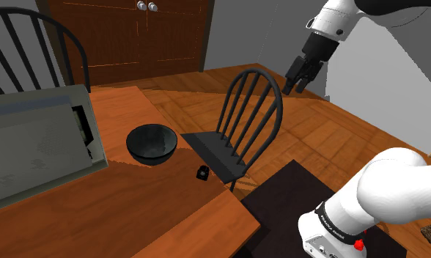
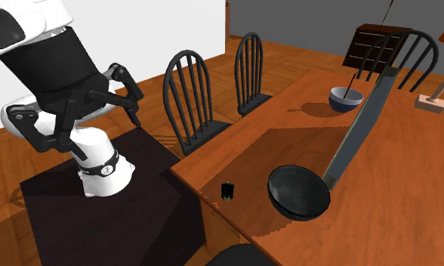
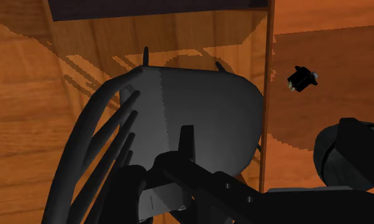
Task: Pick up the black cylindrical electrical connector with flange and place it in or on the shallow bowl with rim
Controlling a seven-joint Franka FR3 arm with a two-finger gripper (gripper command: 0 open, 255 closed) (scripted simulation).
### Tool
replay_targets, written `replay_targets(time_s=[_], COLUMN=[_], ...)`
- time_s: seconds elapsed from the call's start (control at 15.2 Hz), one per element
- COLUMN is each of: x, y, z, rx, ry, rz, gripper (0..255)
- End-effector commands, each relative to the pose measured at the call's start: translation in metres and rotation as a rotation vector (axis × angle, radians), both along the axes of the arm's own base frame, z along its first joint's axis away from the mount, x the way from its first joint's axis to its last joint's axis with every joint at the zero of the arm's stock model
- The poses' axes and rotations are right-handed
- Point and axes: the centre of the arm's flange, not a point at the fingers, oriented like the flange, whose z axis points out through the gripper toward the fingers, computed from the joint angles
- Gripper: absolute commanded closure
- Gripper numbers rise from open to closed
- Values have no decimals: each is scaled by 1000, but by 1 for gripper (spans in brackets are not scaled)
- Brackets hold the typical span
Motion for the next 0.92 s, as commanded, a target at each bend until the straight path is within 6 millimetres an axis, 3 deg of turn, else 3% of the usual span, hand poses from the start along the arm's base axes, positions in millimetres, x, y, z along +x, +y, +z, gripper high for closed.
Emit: replay_targets(time_s=[0.0,0.86], x=[0,26], y=[0,117], z=[0,-129], rx=[0,-58], ry=[0,-4], rz=[0,-65], gripper=[0,0])
